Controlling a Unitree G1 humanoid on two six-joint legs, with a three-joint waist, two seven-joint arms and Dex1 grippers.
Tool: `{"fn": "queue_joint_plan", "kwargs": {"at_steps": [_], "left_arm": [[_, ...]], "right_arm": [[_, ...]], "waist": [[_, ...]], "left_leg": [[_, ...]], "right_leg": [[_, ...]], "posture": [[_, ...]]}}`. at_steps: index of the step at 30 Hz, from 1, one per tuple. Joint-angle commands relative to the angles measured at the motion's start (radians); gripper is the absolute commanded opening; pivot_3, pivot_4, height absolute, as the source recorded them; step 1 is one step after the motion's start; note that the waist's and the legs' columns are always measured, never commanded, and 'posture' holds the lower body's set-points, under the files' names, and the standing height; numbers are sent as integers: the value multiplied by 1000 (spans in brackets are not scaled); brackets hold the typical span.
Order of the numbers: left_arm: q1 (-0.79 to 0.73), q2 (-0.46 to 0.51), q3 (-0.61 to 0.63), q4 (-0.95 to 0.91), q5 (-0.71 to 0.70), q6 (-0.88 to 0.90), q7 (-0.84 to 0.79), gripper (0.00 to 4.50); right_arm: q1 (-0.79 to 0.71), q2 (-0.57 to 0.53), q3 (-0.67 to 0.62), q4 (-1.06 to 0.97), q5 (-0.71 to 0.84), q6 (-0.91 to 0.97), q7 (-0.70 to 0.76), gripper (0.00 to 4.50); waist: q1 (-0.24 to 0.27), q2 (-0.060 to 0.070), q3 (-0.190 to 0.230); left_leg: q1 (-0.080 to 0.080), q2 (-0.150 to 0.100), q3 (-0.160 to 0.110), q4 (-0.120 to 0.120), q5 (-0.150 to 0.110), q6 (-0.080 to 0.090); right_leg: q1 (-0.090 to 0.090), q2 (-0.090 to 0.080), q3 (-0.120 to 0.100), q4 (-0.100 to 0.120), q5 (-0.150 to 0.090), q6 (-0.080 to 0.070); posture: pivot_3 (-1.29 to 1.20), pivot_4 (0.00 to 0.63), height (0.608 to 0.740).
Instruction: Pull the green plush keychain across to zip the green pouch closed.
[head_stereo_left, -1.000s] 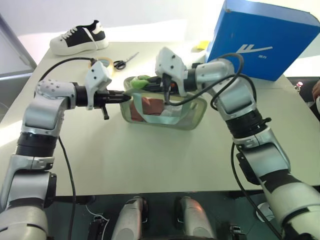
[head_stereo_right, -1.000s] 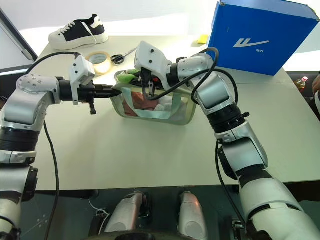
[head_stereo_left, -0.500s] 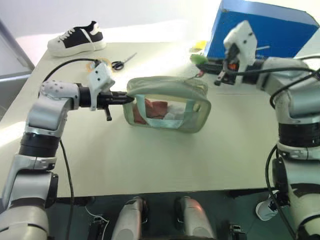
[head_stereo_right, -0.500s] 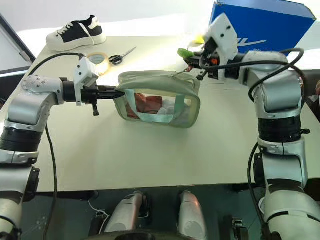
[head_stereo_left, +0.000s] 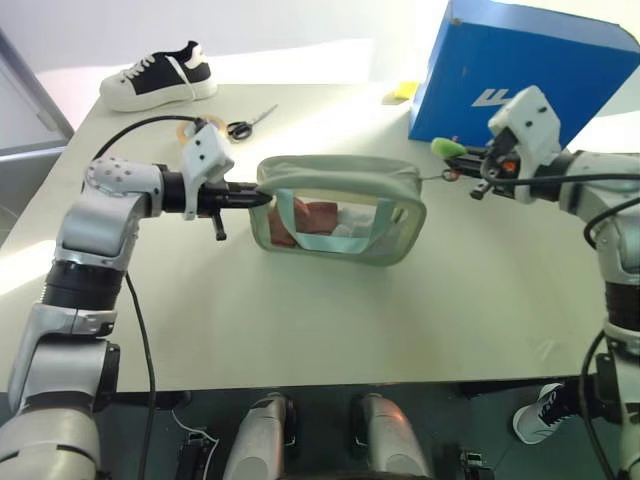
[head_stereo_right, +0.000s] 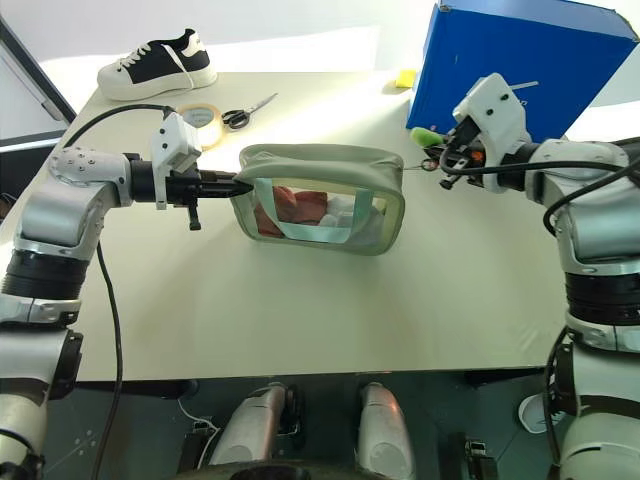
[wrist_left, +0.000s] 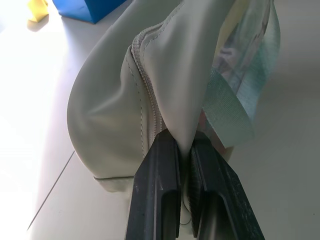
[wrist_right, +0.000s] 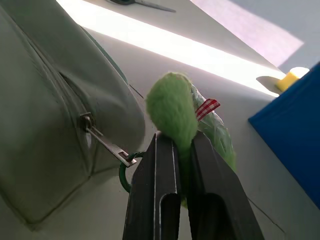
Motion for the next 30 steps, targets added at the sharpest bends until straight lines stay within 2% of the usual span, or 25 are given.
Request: {"fn": "queue_joint_plan", "kwargs": {"at_steps": [1,4,11,13,18,23,26,30], "left_arm": [[21,16,25,-30,-7,12,10,0],[27,17,26,-38,-10,18,14,0],[21,17,24,-41,-15,26,24,0],[22,18,24,-43,-15,27,26,0],[34,26,31,-59,-20,37,30,0],[37,25,32,-66,-22,42,39,0],[36,23,30,-65,-22,41,44,0],[33,21,28,-61,-22,38,45,0]], "right_arm": [[53,-25,-63,-34,-31,-16,-63,69],[129,30,-74,-55,-19,-6,-124,69],[263,300,-10,-49,2,-7,-264,69],[279,344,9,-36,-3,-15,-280,69],[312,354,58,-1,-40,-62,-279,69],[272,331,40,46,-48,-90,-273,69],[241,302,8,46,-11,-66,-235,1174],[213,208,-23,27,5,-38,-179,3155]], "waist": [[0,0,0],[2,0,0],[-1,-1,-1],[-1,0,-1],[-3,-1,-1],[-3,0,-1],[-2,0,-1],[-1,0,-1]], "left_leg": [[0,0,0,0,0,0],[0,0,0,0,0,0],[1,1,0,0,0,0],[1,1,0,0,0,0],[1,1,0,0,0,0],[2,1,-1,0,0,0],[2,1,-1,0,0,0],[1,1,-1,0,0,0]], "right_leg": [[0,0,0,0,0,0],[0,0,0,0,0,0],[1,1,0,0,0,0],[2,2,0,0,0,0],[2,2,0,0,0,0],[2,3,0,0,0,0],[2,3,0,0,0,0],[2,2,0,-1,0,0]], "posture": [[0,150,740],[0,150,740],[0,150,740],[0,150,740],[0,150,740],[0,150,740],[0,150,740],[0,150,740]]}}
